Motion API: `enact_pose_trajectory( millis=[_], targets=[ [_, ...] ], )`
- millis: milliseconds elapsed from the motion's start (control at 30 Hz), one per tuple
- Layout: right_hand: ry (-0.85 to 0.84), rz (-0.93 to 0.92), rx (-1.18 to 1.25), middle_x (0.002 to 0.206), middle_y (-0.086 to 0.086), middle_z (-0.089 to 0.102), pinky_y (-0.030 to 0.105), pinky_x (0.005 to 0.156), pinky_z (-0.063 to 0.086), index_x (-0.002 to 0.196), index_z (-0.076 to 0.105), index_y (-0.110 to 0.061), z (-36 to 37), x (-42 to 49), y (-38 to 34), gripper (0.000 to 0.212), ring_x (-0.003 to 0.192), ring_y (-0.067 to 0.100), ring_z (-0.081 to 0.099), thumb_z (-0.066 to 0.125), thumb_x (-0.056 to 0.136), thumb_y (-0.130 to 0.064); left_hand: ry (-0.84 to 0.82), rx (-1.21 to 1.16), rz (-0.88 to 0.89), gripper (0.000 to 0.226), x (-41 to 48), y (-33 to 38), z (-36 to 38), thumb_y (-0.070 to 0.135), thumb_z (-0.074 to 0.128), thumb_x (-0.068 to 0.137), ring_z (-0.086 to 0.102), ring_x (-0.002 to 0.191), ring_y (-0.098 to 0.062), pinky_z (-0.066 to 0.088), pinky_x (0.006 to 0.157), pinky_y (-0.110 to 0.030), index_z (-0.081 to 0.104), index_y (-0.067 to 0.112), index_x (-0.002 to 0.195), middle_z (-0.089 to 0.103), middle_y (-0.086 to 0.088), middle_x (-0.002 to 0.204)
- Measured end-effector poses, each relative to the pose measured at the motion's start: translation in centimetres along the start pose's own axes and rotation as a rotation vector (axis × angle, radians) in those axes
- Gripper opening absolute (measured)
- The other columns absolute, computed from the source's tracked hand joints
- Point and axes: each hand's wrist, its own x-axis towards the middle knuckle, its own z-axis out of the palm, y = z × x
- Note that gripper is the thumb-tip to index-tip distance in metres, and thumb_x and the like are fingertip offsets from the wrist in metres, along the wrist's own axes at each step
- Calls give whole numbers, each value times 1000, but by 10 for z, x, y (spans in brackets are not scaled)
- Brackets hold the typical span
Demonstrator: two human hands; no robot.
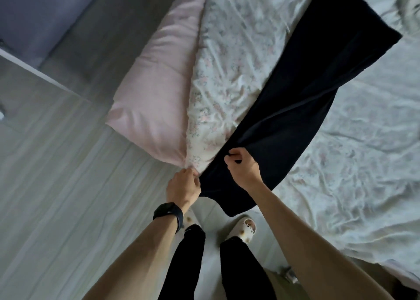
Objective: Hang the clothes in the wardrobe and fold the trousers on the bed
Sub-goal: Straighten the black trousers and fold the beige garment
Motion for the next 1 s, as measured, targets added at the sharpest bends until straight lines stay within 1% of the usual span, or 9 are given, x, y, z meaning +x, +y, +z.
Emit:
enact_pose_trajectory(
  millis=[200,433,533,600,700,767,867,933,1000],
  targets=[
    [162,86,135,103,-18,62,6,53,41,130,55,-28,-71,8,-3,40,84,-6,55,63,93,-42,12,-25,267,27,10,103,-65,25,55,98,62,111,-19,53,88,-37,59,23,125,64,2,121],
    [340,145,230,112,-5,64,22,73,44,135,49,-17,-181,80,-15,52,96,16,57,62,92,-44,82,89,512,34,55,226,-99,32,58,97,59,110,-20,54,84,-37,53,24,129,59,1,123],
    [350,233,351,102,9,72,45,87,57,122,59,-12,-222,118,-12,48,96,30,68,60,90,-47,115,210,566,39,79,261,-85,42,59,96,58,113,-20,48,91,-35,53,24,130,60,1,121],
    [374,231,450,90,14,73,49,83,60,101,66,-11,-246,144,-9,37,87,31,72,61,90,-45,145,372,568,43,91,281,-70,52,57,95,57,116,-21,34,108,-41,55,26,129,63,3,118],
    [380,260,631,85,3,70,32,61,61,94,67,-13,-280,177,-13,31,78,20,70,65,91,-43,177,501,564,38,102,301,-53,55,53,94,56,115,-19,16,118,-48,63,28,120,66,7,110],
    [403,299,726,90,1,69,29,57,58,99,66,-13,-303,198,-20,27,80,19,68,66,91,-39,226,507,576,29,111,309,-50,45,53,94,58,109,-20,24,114,-44,69,26,110,67,6,105],
    [572,230,743,97,3,70,37,75,58,115,62,-11,-326,225,-42,31,85,21,68,62,89,-29,365,400,508,22,125,320,-56,29,60,85,60,101,-26,46,94,-43,74,14,95,67,-1,101],
    [674,53,669,84,-7,65,19,69,50,105,59,-17,-326,229,-64,24,73,-1,62,60,88,-32,382,302,381,17,128,325,-63,25,60,86,59,103,-26,49,86,-43,70,13,93,63,-3,107],
    [659,-94,528,71,-11,56,8,53,36,89,52,-17,-320,237,-88,22,60,-6,54,62,88,-37,287,154,157,17,132,329,-69,28,54,94,58,103,-25,51,83,-41,65,17,100,58,-2,115]
  ],
)
